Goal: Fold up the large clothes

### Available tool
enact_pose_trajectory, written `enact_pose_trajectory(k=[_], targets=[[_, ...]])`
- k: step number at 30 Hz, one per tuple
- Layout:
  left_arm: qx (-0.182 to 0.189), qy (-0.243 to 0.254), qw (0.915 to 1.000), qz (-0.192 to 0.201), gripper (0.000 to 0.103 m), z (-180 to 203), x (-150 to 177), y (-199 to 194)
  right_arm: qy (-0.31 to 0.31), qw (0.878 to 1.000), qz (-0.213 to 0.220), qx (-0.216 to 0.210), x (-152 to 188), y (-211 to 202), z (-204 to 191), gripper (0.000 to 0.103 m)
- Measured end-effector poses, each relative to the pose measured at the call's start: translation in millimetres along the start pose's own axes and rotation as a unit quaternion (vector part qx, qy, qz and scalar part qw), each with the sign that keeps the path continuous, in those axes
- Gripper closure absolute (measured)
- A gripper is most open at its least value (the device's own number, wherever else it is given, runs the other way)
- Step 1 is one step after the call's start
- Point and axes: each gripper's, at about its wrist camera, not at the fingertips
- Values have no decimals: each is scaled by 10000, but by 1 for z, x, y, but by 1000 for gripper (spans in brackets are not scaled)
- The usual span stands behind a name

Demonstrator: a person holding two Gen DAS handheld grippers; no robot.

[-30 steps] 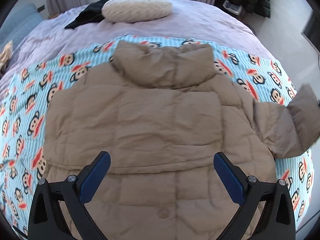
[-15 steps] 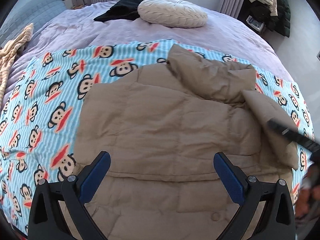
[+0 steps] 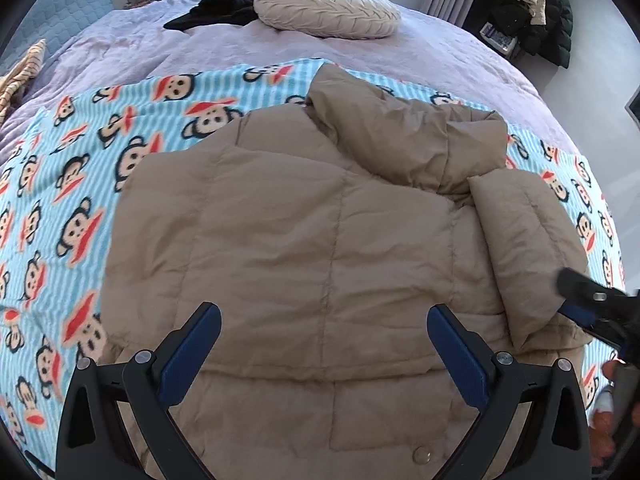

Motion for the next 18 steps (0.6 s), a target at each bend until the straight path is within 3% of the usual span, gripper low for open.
enact_pose_trajectory(k=[3, 4, 6, 7, 9, 12, 16, 18], targets=[[169, -134, 9998, -9, 0, -6, -5, 4, 767, 9967, 243, 42, -10, -16, 30, 23], [224, -180, 9996, -16, 0, -8, -6, 5, 1198, 9921, 380, -11, -16, -17, 46, 33], [317, -228, 9992, 9, 0, -14, -8, 4, 1630, 9851, 546, 76, -26, -18, 62, 88], [358, -230, 9991, 42, 0, -17, -10, 2, 1679, 9838, 616, 83, -30, -18, 65, 95], [397, -232, 9989, 113, 0, -24, -11, -1, 1432, 9864, 803, -3, -39, -17, 50, 95], [537, -456, 9973, 193, 0, -41, -16, -6, 496, 9957, 745, -249, -43, -12, 3, 95], [771, -1068, 9910, 233, 0, -65, -20, -10, -586, 9965, 321, -495, -26, 6, -57, 93], [808, -1220, 9890, 240, 0, -71, -21, -11, -973, 9936, -164, -553, -7, 23, -81, 86]])
Point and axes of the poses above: each gripper's, at about its wrist camera, not at the fingertips, and y roughly the way its jaws point, z to its right, x to its underside, and after that the axes turned 13 degrees about z, right-handed
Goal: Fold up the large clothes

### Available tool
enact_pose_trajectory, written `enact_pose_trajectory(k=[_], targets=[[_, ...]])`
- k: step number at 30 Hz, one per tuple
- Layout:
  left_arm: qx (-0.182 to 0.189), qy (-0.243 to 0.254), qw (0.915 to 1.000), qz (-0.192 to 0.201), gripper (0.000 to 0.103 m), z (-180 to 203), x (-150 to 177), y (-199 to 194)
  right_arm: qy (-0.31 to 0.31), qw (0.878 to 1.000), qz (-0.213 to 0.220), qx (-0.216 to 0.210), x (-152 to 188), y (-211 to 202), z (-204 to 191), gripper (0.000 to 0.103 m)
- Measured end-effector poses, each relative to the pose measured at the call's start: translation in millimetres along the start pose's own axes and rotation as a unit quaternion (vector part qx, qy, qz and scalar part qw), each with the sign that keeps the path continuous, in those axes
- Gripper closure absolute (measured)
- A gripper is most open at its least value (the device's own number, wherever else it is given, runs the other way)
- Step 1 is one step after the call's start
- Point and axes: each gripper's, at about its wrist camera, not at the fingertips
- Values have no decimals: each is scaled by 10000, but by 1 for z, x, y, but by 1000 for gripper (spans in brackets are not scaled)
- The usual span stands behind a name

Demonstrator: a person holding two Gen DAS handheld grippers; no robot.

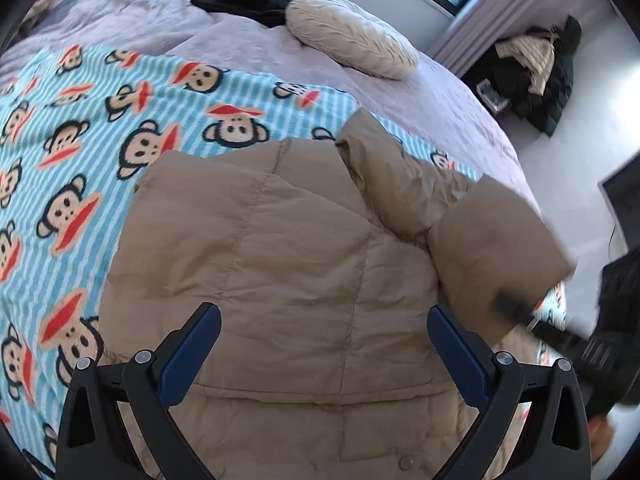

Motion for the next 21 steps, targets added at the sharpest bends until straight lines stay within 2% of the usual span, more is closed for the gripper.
enact_pose_trajectory(k=[1, 2, 3, 6, 8, 12, 14, 15, 16, 17, 18, 19, 20, 21], targets=[[35, -25, 10000, -5, 0, -1, -1, -1, -142, 9995, -271, 25, 7, 11, -9, 78], [76, -30, 10000, -11, 0, 0, -1, -1, -218, 9986, -474, 66, 13, 17, -13, 59], [132, -32, 9999, -18, 0, 0, -1, -1, -244, 9976, -636, 109, 21, 20, -15, 45], [384, -61, 9992, -80, 0, 6, -1, 0, -93, 9968, -790, 108, 35, 8, -4, 43], [478, -78, 9987, -159, 0, 9, 1, 5, 185, 9962, -798, 305, 42, -12, 19, 43], [359, 68, 9984, -423, 0, 16, 11, 29, 1201, 9884, -683, 633, 52, -55, 78, 43], [377, 125, 9972, -627, 6, 20, 16, 44, 1980, 9760, -472, 769, 59, -81, 119, 43], [395, 173, 9967, -689, 17, 23, 19, 49, 2282, 9694, -357, 833, 62, -90, 134, 43], [430, 234, 9958, -775, 37, 27, 21, 56, 2718, 9578, -175, 920, 67, -102, 154, 43], [482, 273, 9949, -842, 54, 30, 23, 60, 3019, 9485, -15, 960, 71, -110, 169, 43], [520, 302, 9938, -933, 86, 33, 25, 64, 3268, 9401, 144, 959, 74, -116, 181, 46], [564, 288, 9932, -972, 90, 36, 27, 65, 3457, 9333, 326, 918, 76, -120, 191, 56], [594, 295, 9935, -929, 90, 37, 28, 62, 3545, 9292, 459, 935, 77, -122, 197, 94], [680, 347, 9931, -886, 90, 40, 30, 56, 3550, 9280, 497, 1017, 76, -123, 202, 99]])
Point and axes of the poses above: each gripper's, at about its wrist camera, not at the fingertips, and y roughly the way its jaws point, z to its right, x to its underside, and after that the axes turned 13 degrees about z, right-handed
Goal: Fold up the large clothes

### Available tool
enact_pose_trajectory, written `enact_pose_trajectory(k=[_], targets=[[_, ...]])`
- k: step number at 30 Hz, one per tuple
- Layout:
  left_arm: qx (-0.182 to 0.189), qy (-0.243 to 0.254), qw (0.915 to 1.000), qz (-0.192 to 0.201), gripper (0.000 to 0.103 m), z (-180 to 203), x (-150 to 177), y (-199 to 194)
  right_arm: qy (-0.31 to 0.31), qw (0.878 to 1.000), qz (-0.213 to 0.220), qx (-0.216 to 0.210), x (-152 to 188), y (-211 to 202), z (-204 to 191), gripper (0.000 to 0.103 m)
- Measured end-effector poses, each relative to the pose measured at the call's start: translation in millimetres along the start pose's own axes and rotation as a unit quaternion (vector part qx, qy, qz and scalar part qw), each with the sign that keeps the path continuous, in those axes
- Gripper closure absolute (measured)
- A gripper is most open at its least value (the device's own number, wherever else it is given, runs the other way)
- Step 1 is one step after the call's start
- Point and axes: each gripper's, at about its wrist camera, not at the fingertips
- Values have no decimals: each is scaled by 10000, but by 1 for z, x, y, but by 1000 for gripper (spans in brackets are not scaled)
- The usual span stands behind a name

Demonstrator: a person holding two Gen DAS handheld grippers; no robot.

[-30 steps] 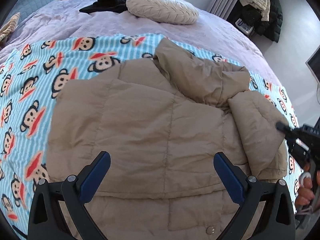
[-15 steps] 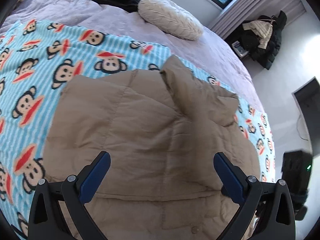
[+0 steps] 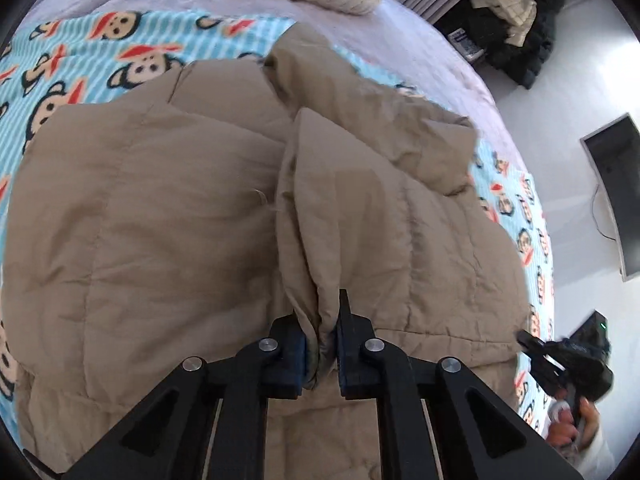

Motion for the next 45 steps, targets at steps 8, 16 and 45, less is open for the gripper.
enact_pose_trajectory(k=[8, 16, 45], targets=[[-121, 66, 9998, -142, 90, -11, 27, -7, -745, 9966, -21, 344, -4, 19, -6, 99], [-714, 563, 9958, 119, 81, -4, 21, -31, -748, 9965, -51, 359, -8, 20, -5, 98], [-1114, 1050, 9879, 240, 81, 10, -8, 37, -2235, 9709, 260, 821, -25, 48, -36, 83]])
Point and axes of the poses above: each gripper's, at about its wrist camera, not at the fingertips, and y roughly the way its jaws point, z to its right, x to its underside, and after that the axes turned 13 degrees about z, right-handed
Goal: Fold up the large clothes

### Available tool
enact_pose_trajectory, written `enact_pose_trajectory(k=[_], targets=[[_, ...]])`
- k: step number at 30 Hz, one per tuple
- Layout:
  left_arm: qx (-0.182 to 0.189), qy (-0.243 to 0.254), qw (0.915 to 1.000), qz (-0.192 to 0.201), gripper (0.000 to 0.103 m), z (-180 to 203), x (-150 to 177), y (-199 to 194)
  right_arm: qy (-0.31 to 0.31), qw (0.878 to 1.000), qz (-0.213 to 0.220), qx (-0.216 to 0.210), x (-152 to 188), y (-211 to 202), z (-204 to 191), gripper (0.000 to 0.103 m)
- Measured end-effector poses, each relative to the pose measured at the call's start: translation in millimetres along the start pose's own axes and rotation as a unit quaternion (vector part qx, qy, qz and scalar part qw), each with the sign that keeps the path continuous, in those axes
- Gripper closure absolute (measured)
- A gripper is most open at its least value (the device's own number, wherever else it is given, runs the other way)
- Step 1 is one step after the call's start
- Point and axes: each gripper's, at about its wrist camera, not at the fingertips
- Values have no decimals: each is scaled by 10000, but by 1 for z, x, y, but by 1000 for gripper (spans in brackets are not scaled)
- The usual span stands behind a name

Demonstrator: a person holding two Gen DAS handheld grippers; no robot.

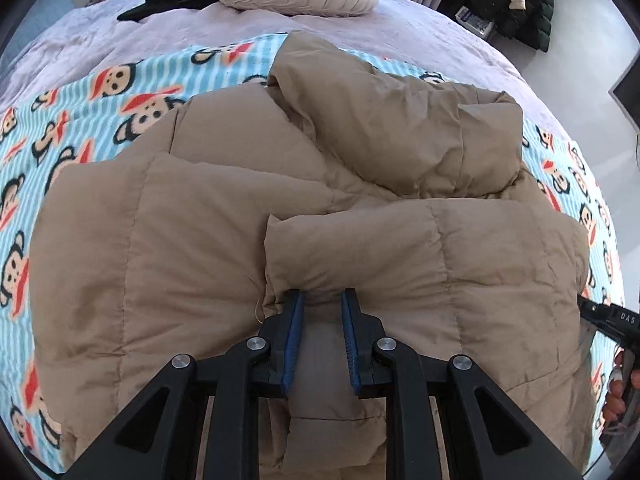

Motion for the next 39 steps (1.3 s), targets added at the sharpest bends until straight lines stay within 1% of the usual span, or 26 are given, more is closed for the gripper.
enact_pose_trajectory(k=[3, 5, 8, 12, 18, 27, 33, 34, 35, 36, 37, 38, 39], targets=[[-130, 70, 9999, -57, 81, 3, -4, -4, -86, 9999, 21, 93, 1, -1, -4, 83], [-241, 143, 9996, -33, 81, 4, -6, -13, -104, 9999, 32, 124, -2, -9, -8, 80], [-313, 181, 9993, -48, 81, 2, -7, -28, -129, 9998, 105, 113, -3, -26, -12, 80], [-472, 173, 9987, -108, 81, -2, 0, -45, -45, 9999, 154, 55, 6, -48, -12, 80], [-660, 166, 9976, -102, 81, -3, 10, -62, 76, 9999, 88, -3, 23, -65, -11, 79], [-742, 210, 9970, -113, 81, 3, 19, -77, 85, 9999, 1, -90, 37, -78, -13, 79], [-825, 242, 9962, -150, 81, 12, 29, -87, 70, 9997, -90, -231, 47, -87, -16, 79], [-839, 233, 9961, -153, 81, 13, 31, -89, 58, 9996, -131, -256, 49, -88, -16, 76], [-870, 219, 9958, -161, 81, 15, 34, -92, 49, 9995, -165, -278, 51, -89, -15, 69], [-888, 204, 9957, -178, 73, 17, 37, -95, 36, 9994, -196, -299, 53, -91, -16, 63], [-921, 185, 9954, -195, 31, 18, 40, -98, 9, 9992, -224, -322, 55, -92, -16, 63], [-1011, 150, 9946, -159, 9, 19, 43, -102, -19, 9991, -255, -342, 57, -93, -16, 63], [-1116, 106, 9937, 27, 0, 21, 47, -111, -58, 9988, -309, -377, 59, -95, -16, 63]])
Point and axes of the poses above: each gripper's, at about its wrist camera, not at the fingertips, and y roughly the way its jaws point, z to its right, x to its underside, and after that the axes turned 13 degrees about z, right-handed
